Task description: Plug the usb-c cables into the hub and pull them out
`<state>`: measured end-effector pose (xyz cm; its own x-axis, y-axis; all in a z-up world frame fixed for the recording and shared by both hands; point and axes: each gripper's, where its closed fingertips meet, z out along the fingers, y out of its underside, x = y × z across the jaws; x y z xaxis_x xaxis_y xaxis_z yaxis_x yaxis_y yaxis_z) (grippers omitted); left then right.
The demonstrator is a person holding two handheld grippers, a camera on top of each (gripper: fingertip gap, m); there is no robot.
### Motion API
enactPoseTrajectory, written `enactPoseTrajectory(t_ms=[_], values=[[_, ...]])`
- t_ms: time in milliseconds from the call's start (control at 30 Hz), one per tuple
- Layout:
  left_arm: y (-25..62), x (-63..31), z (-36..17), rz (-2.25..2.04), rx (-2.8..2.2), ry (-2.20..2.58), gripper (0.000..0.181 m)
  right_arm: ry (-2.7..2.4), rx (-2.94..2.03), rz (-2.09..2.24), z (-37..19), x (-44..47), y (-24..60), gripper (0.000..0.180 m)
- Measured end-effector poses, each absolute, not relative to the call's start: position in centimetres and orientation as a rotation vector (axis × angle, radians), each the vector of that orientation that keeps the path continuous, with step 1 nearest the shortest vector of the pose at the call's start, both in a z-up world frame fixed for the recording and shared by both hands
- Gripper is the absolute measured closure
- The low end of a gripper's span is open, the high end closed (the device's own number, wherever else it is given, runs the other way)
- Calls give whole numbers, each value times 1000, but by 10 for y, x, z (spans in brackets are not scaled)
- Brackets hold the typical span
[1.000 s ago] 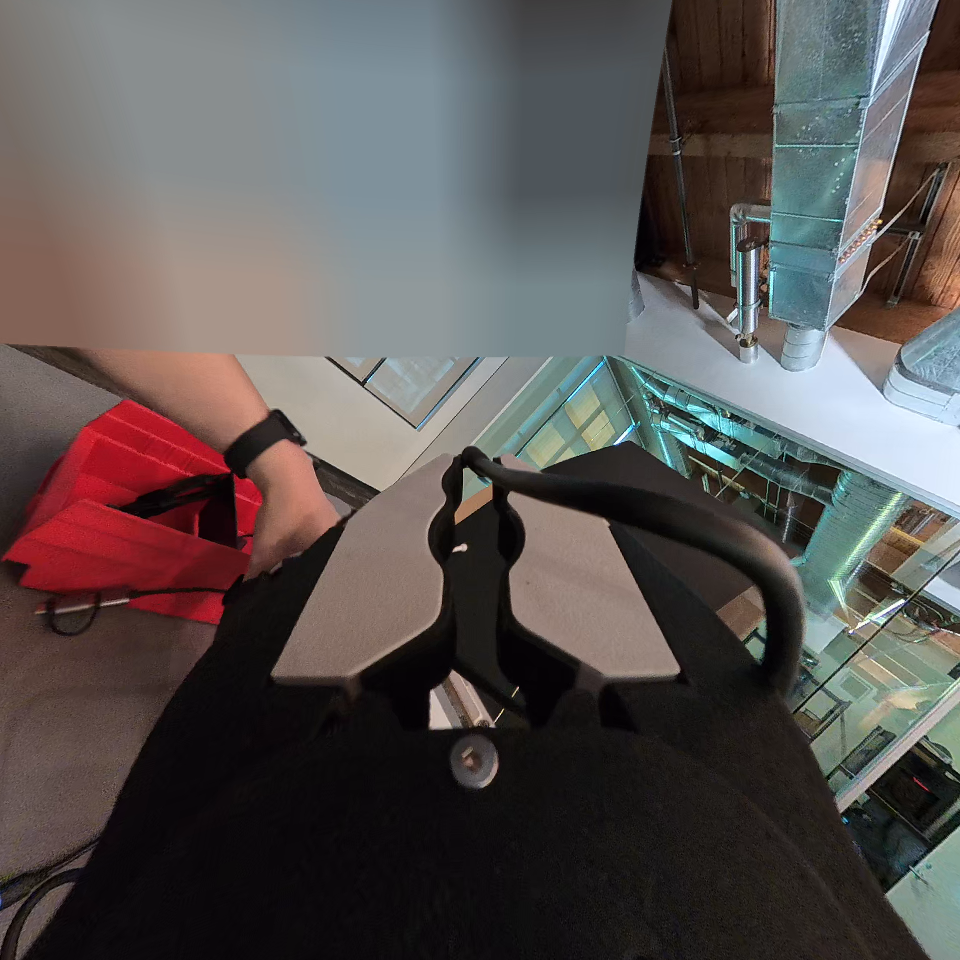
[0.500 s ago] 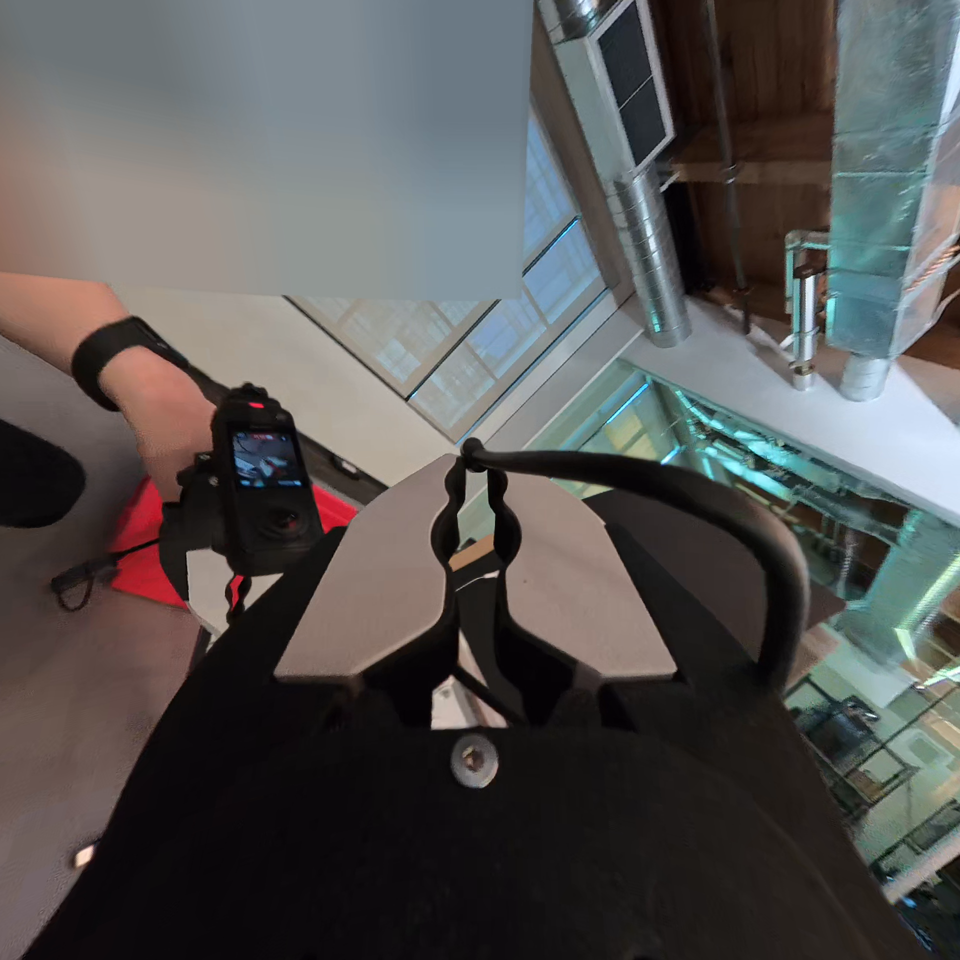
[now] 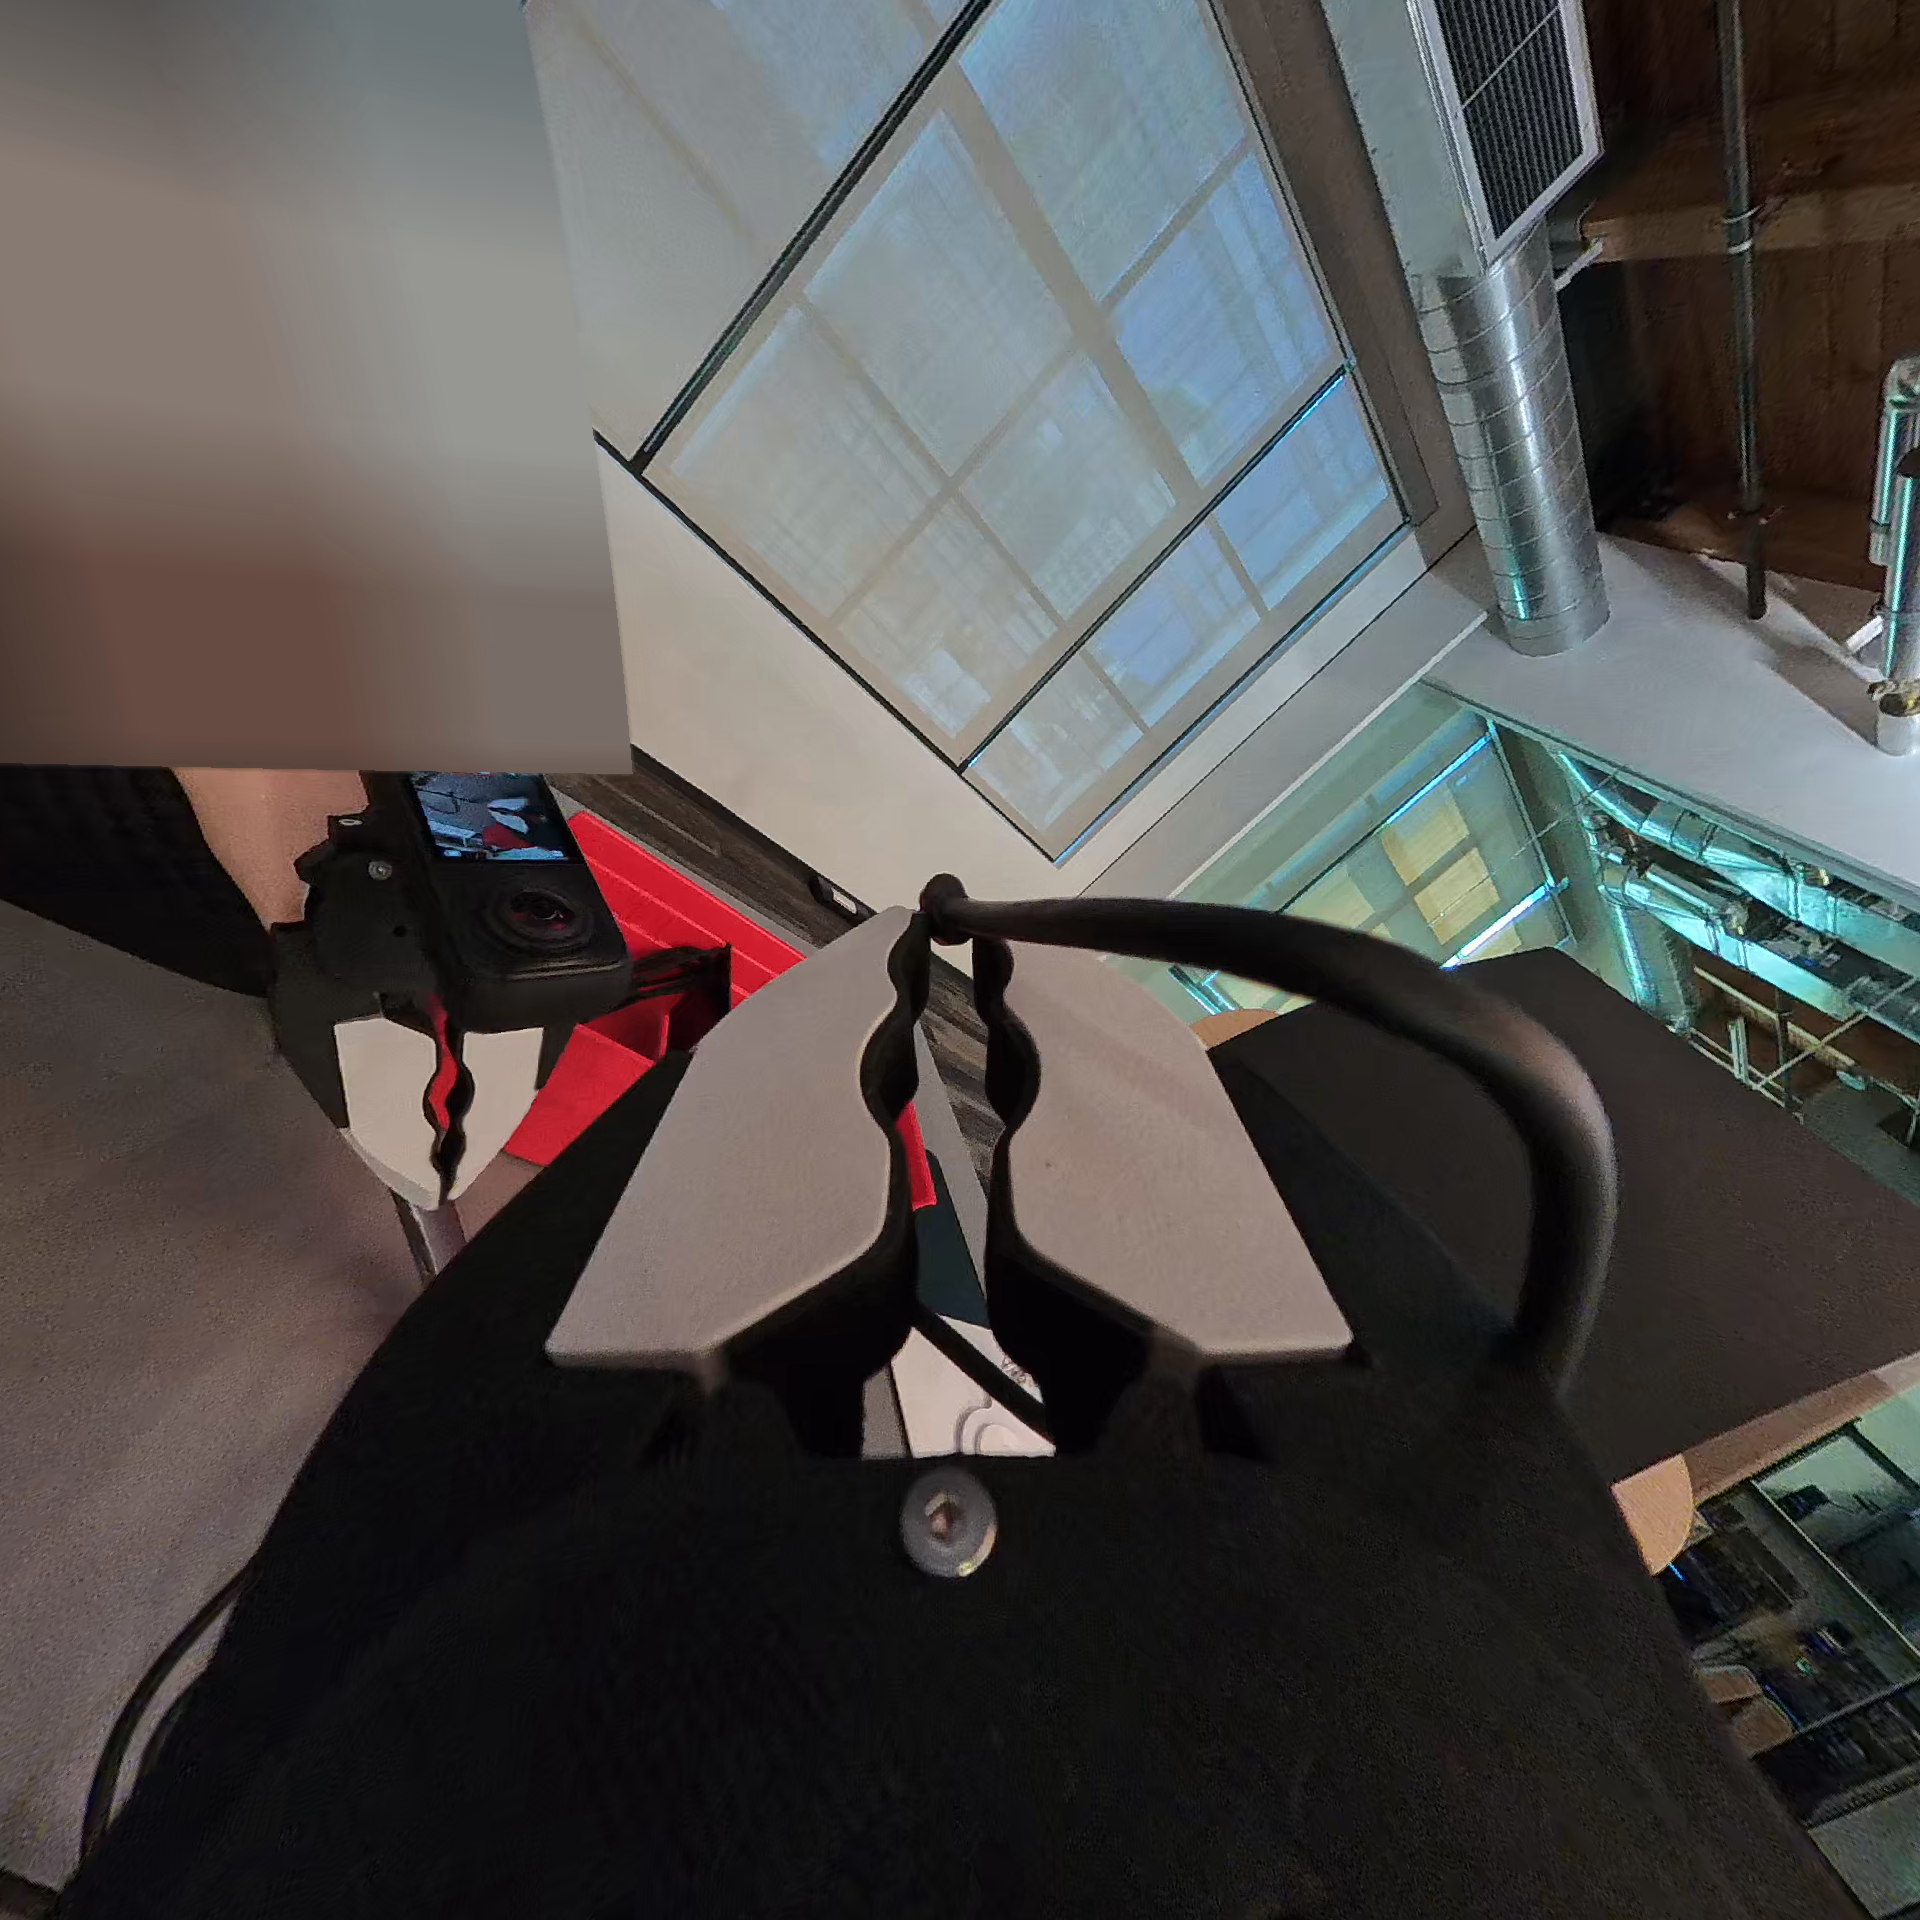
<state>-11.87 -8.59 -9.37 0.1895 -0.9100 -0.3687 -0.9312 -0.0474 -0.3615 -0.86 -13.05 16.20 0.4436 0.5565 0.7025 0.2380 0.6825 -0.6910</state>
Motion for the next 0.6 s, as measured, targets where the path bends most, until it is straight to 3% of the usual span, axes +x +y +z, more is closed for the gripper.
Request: enactPoseTrajectory(t_ms=[467, 600], values=[[-88, -121, -94, 160, -1868, 1844, 140, -1152, -843, 215, 158, -15, -130, 171], [-96, -125, -95, 212, -1840, 1884, 138, -1151, -846, 207, 158, -14, -129, 171]])
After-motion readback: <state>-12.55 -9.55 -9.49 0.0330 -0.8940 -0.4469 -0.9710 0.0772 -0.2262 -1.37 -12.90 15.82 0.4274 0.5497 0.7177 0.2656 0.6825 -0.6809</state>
